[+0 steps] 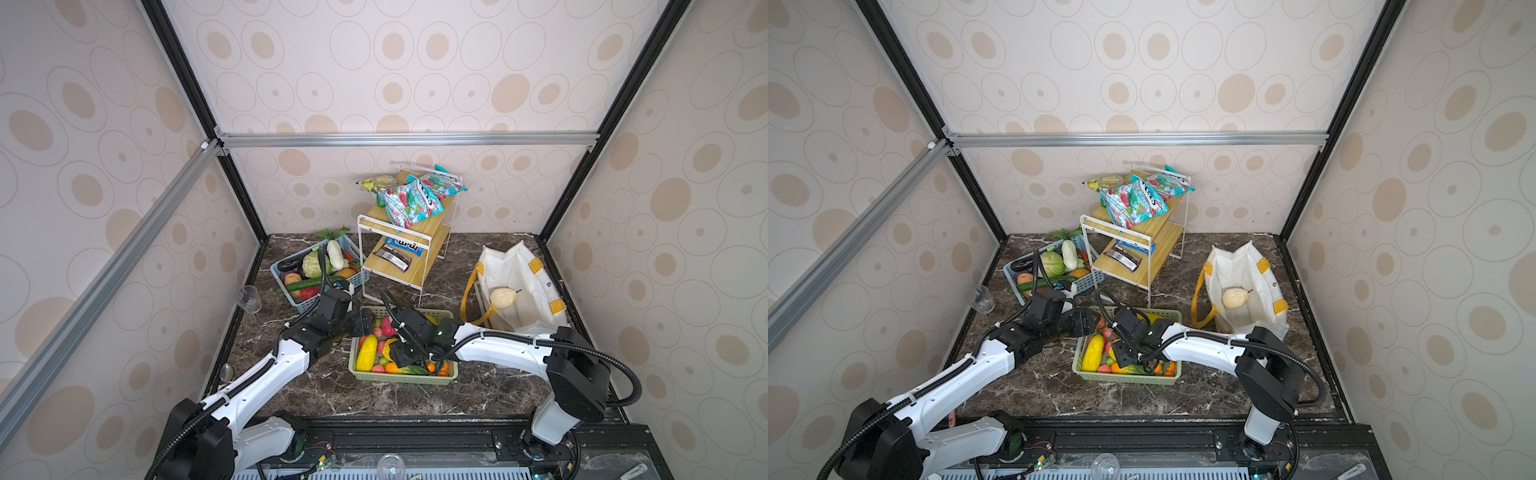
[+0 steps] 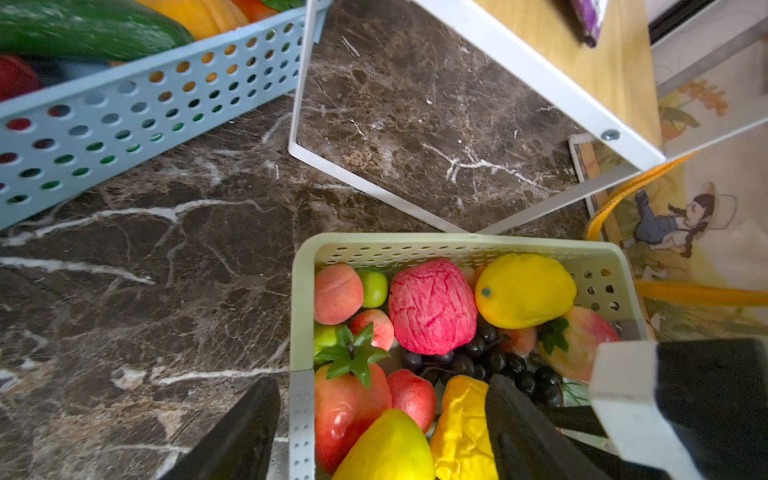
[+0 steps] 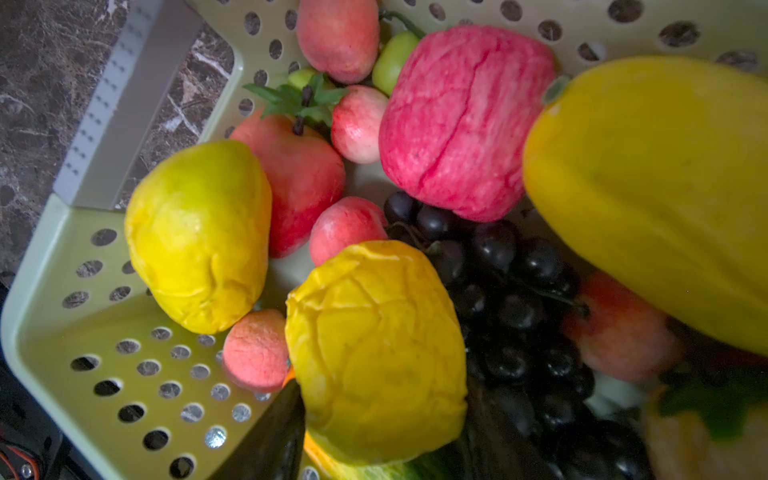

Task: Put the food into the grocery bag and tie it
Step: 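Lower the right gripper into the fruit basket toward the yellow lemon, then close the right gripper on the wrinkled yellow lemon, then lift the lemon with the right gripper and carry it over the tote bag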

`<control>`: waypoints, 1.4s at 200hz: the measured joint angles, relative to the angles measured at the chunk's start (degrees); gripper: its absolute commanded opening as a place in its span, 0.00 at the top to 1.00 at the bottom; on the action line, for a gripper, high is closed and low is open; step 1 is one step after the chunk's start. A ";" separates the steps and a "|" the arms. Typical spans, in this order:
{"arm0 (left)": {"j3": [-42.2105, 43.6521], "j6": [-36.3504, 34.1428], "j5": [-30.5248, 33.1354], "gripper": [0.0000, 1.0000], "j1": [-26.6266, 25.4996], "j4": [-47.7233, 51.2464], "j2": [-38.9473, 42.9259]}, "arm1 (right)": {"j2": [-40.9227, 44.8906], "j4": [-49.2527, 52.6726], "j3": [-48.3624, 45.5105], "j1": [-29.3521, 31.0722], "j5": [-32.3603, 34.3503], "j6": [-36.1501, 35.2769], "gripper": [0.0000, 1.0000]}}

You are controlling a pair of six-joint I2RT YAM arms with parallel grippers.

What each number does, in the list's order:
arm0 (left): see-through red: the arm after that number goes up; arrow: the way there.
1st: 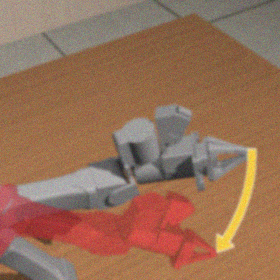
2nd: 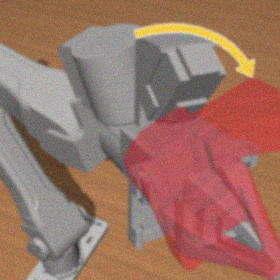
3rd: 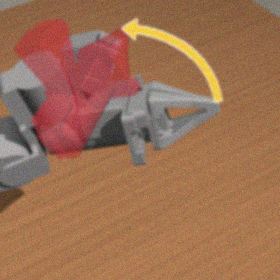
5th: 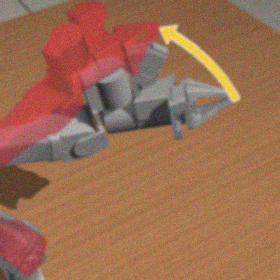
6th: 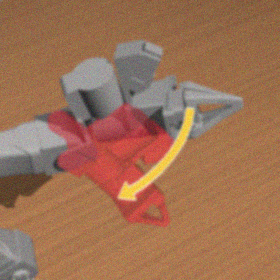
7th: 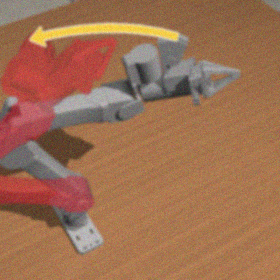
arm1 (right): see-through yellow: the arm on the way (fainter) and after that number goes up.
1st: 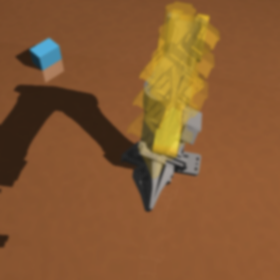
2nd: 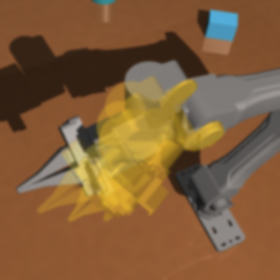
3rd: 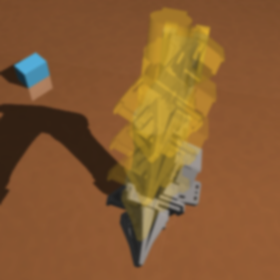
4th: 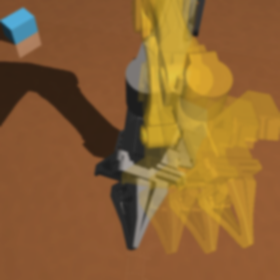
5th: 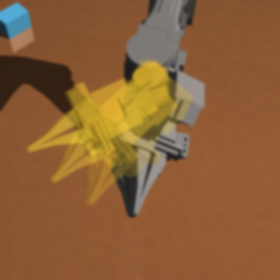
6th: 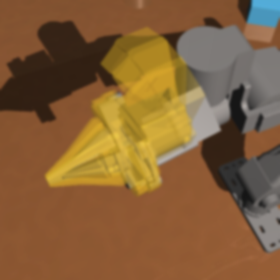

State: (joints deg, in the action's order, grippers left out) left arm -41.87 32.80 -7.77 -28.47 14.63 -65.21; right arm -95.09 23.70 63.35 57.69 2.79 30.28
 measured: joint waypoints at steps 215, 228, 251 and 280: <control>-0.28 -5.60 -11.78 0.27 -5.01 1.03 -2.49 | 13.40 14.21 3.10 -5.66 0.50 -3.43 0.42; -0.28 -5.60 -11.63 0.27 -5.14 1.01 -2.49 | 14.69 14.88 3.30 -6.27 0.46 -4.00 0.42; -0.28 -5.60 -11.41 0.27 -5.40 0.76 -2.49 | 16.59 16.06 4.00 -7.52 0.09 -4.87 0.42; -0.28 -5.60 -11.37 0.27 -5.53 0.50 -2.49 | 17.99 17.33 4.63 -9.05 -0.31 -5.95 0.42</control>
State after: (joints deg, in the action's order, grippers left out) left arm -42.15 27.20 -19.14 -34.00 15.14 -67.70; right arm -77.10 41.04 67.99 48.64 2.48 24.34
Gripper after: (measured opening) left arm 0.726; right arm 0.584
